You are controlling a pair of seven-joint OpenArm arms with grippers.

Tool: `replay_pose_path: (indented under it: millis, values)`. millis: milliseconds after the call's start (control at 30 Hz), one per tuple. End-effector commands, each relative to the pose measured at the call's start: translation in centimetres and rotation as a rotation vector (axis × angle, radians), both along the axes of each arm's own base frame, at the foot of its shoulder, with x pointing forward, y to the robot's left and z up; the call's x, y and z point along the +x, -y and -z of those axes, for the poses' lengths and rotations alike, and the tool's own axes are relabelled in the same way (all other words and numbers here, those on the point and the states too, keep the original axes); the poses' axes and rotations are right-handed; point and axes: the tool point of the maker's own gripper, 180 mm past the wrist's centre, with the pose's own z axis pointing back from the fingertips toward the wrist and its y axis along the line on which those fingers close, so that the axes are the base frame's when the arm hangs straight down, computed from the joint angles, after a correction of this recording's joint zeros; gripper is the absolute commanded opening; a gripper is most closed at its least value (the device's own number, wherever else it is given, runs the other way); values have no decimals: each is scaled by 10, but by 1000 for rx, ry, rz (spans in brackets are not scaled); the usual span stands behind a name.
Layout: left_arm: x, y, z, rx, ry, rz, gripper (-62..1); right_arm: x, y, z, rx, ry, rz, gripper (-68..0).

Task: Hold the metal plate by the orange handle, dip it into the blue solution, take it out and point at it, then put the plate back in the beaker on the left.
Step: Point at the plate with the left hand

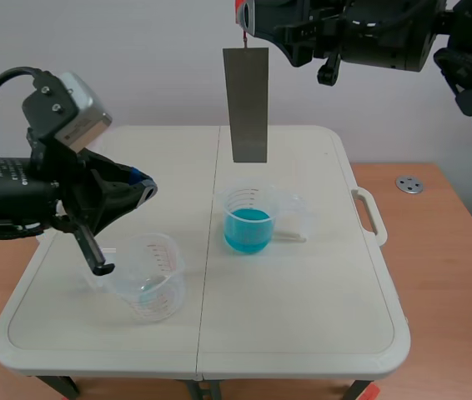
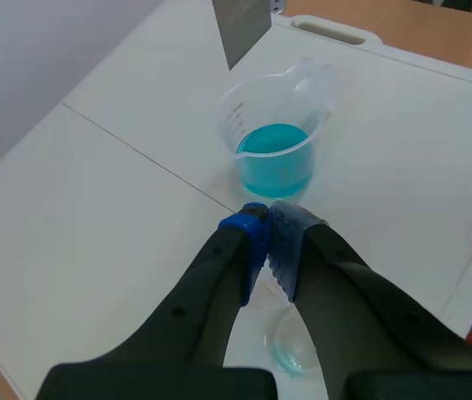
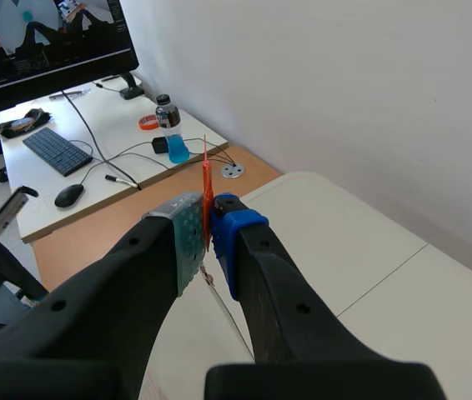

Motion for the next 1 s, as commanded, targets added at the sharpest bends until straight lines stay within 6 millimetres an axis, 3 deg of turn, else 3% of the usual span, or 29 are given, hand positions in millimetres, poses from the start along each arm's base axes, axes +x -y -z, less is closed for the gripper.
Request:
replay_pose_path:
  millis: [0, 433, 667, 967]
  values:
    - [9, 3, -7, -28, 26, -11, -590, 2, 1, -21, 27, 52, -3, -662]
    - [42, 41, 7, -40, 28, 14, -590, 2, 1, -21, 27, 51, -3, -662]
    - [54, 58, 3, -72, 34, 18, -590, 2, 1, -21, 27, 51, -3, -662]
    - [56, 66, 4, -42, 60, 34, -590, 2, 1, -21, 29, 46, -6, -662]
